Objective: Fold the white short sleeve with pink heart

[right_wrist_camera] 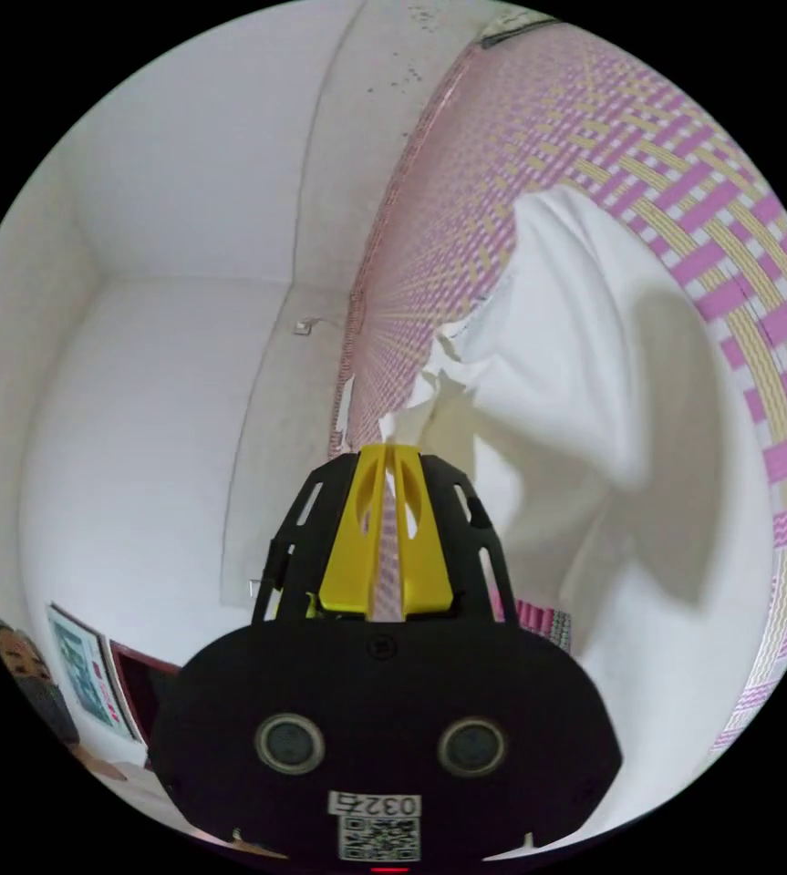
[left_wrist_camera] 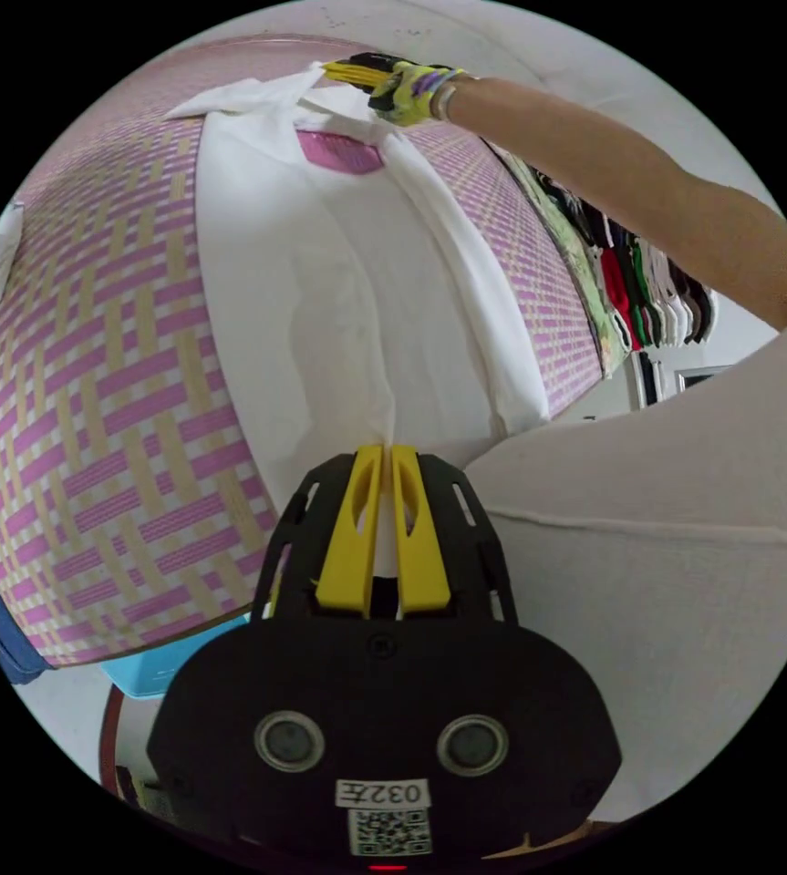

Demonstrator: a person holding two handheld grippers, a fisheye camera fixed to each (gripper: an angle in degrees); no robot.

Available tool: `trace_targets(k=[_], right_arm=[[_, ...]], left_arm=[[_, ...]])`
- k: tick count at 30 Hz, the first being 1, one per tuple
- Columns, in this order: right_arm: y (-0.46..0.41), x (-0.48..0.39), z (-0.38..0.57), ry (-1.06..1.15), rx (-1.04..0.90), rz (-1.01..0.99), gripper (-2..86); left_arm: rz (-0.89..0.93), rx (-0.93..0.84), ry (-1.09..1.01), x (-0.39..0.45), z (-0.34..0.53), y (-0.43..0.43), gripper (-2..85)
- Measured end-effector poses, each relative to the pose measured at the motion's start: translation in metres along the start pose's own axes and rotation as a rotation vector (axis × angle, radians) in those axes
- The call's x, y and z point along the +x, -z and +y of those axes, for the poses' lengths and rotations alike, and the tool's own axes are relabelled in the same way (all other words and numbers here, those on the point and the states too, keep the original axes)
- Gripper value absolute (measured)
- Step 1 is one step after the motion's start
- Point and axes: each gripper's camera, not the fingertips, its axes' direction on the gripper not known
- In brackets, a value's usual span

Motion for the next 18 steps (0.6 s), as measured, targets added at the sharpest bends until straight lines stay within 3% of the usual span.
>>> trace_targets(k=[3,9,12,18], right_arm=[[0.006,-0.024,-0.002,0.123,-0.016,-0.036,-0.2],[0.018,-0.011,0.000,0.083,-0.055,0.299,5.6],[0.045,-0.008,0.024,0.107,-0.040,0.338,5.3],[0.044,0.001,0.141,0.220,-0.462,0.265,5.3]], left_arm=[[0.006,0.048,0.014,0.002,0.004,0.013,-1.1],[0.224,0.022,-0.048,0.002,0.008,-0.006,2.7],[0.156,0.054,0.001,-0.003,0.030,0.003,1.9],[-0.006,0.139,0.223,-0.044,0.063,0.028,1.2]])
